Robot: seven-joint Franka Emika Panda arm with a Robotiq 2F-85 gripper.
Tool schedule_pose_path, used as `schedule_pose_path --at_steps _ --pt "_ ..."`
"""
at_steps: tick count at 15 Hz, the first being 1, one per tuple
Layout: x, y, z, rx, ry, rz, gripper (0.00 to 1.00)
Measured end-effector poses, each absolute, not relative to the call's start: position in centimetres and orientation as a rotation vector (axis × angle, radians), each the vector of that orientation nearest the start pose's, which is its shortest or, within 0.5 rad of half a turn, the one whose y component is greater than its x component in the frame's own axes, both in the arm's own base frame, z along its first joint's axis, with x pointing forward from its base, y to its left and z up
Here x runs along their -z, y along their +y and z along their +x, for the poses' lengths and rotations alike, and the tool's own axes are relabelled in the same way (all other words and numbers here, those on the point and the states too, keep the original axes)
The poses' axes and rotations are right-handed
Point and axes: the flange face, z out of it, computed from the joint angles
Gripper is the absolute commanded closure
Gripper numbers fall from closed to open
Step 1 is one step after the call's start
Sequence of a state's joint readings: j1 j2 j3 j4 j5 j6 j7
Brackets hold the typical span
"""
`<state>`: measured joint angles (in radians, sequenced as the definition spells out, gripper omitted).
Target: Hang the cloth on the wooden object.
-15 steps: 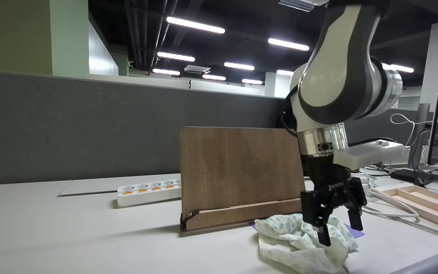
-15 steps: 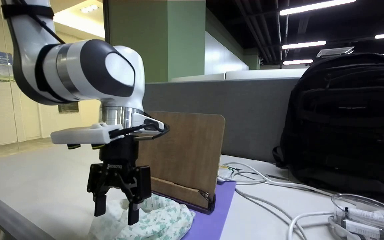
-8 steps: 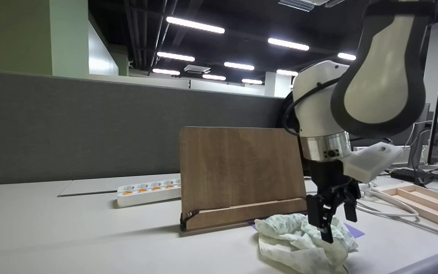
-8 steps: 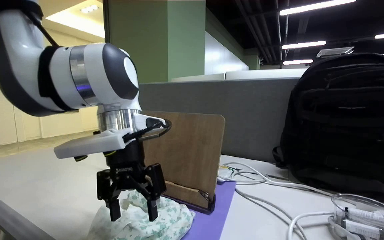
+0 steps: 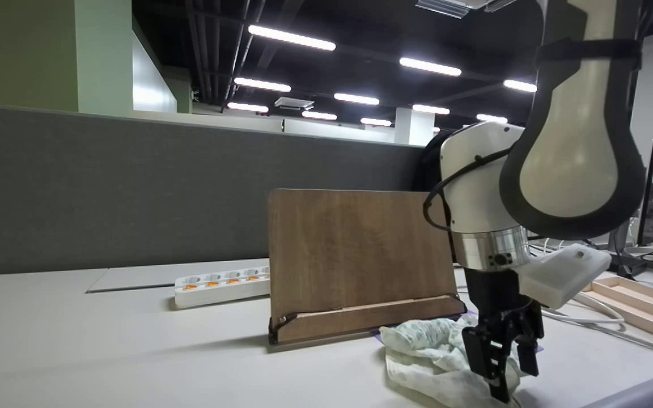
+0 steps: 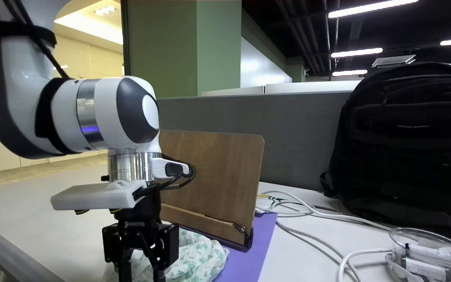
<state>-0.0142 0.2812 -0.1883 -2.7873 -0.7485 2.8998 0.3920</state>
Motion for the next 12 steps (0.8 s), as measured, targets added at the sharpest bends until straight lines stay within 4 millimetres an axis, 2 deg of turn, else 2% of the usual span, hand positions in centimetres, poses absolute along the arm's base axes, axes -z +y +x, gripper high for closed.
schedule_pose_path --at_steps 6,9,12 --pt "-11.6 -3.3 33.7 -0.173 -0.209 -3.279 0.97" --pt "-12.1 -3.2 34.5 -0.134 -0.176 -3.275 1.00" --pt "-13.3 -2.2 35.8 -0.095 -0.137 -3.258 1.00"
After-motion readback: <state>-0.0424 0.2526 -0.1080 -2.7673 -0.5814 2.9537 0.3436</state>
